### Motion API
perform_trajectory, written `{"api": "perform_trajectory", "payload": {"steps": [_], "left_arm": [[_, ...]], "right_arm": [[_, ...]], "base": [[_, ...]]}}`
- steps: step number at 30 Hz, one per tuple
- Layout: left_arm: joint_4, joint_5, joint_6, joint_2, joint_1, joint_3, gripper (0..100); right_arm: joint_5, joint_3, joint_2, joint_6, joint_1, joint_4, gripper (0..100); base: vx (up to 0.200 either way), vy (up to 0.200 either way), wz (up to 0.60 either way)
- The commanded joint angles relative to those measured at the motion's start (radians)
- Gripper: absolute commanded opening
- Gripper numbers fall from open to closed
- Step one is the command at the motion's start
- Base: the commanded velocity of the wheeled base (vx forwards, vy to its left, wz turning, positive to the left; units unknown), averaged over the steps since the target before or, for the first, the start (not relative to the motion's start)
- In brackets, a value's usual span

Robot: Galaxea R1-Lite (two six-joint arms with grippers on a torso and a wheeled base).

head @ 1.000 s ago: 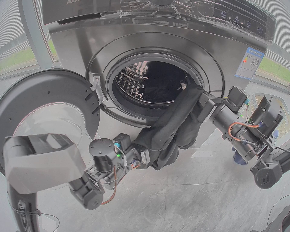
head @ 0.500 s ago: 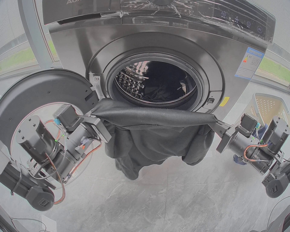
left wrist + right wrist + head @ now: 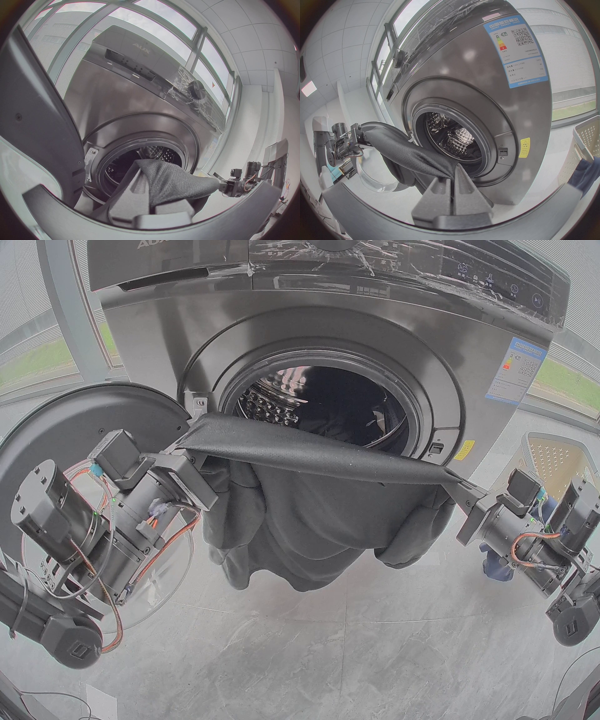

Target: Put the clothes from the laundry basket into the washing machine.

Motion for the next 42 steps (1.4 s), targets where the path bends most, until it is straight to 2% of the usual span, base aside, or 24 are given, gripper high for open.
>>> {"api": "perform_trajectory", "payload": {"steps": [1, 8, 24, 28, 33, 42], "left_arm": [[-0.002, 0.005, 0.003, -0.012, 0.001, 0.047, 0], [-0.001, -0.008, 0.002, -0.002, 0.024, 0.090, 0], [-0.002, -0.011, 0.008, -0.032, 0.031, 0.084, 0], [-0.001, -0.045, 0.006, -0.017, 0.054, 0.067, 0], [-0.002, -0.049, 0.002, -0.005, 0.077, 0.042, 0], [-0.001, -0.051, 0.008, -0.005, 0.077, 0.050, 0]], "right_arm": [[-0.026, -0.012, -0.008, -0.001, 0.010, -0.001, 0], [-0.052, -0.030, -0.005, 0.003, 0.030, -0.001, 0], [-0.054, -0.047, -0.006, -0.003, 0.004, 0.002, 0], [-0.060, -0.049, -0.002, -0.004, -0.004, 0.001, 0], [-0.095, -0.069, 0.009, -0.009, -0.016, 0.001, 0], [-0.103, -0.092, -0.017, -0.023, -0.013, 0.015, 0]], "base": [[0.000, 0.000, 0.00], [0.000, 0.000, 0.00], [0.000, 0.000, 0.00], [0.000, 0.000, 0.00], [0.000, 0.000, 0.00], [0.000, 0.000, 0.00]]}}
